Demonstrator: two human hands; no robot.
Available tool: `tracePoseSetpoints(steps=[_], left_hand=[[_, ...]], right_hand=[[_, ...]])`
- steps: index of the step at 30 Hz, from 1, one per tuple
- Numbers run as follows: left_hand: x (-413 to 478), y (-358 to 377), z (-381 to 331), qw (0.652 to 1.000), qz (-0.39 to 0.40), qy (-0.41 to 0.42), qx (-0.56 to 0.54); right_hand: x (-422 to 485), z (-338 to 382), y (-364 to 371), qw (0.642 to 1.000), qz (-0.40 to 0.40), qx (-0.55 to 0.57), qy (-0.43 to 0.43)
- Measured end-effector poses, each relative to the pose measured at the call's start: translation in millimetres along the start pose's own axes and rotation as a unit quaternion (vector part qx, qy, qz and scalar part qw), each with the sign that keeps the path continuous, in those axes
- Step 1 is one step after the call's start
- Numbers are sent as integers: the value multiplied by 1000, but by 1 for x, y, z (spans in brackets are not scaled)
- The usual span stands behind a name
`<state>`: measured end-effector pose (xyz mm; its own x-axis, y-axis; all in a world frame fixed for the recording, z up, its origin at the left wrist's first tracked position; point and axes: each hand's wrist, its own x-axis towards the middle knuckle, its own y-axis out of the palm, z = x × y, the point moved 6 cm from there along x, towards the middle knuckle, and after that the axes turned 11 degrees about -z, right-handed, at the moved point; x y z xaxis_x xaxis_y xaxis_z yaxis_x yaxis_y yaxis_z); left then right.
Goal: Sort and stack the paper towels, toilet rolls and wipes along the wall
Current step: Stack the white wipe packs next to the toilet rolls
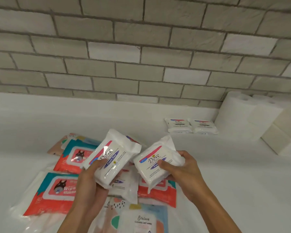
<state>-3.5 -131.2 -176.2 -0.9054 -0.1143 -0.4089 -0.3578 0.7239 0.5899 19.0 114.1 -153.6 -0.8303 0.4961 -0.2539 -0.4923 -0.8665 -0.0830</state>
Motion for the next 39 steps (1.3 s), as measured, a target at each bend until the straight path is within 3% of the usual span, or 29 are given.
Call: tracePoseSetpoints(steps=[6, 13, 22, 28, 33, 37, 39], left_hand=[[9, 61, 30, 998, 47, -33, 3], [33, 121, 57, 996, 69, -59, 23], [74, 190, 74, 997, 40, -14, 69], [97, 223, 85, 995, 41, -5, 92], [111, 243, 96, 990, 69, -23, 117], [123, 248, 105, 990, 74, -36, 118], [127, 247, 110, 990, 69, -41, 117]], right_hand=[[52, 4, -66, 995, -77, 54, 14], [121, 17, -121, 986, -99, 132, 15], [229, 37, -150, 978, -131, 163, -8], [284, 24, -143, 968, -160, 187, 37], [314, 4, -144, 965, -226, 128, 35], [308, 10, -154, 948, -315, -40, -14], [304, 9, -155, 943, -326, -58, -25]])
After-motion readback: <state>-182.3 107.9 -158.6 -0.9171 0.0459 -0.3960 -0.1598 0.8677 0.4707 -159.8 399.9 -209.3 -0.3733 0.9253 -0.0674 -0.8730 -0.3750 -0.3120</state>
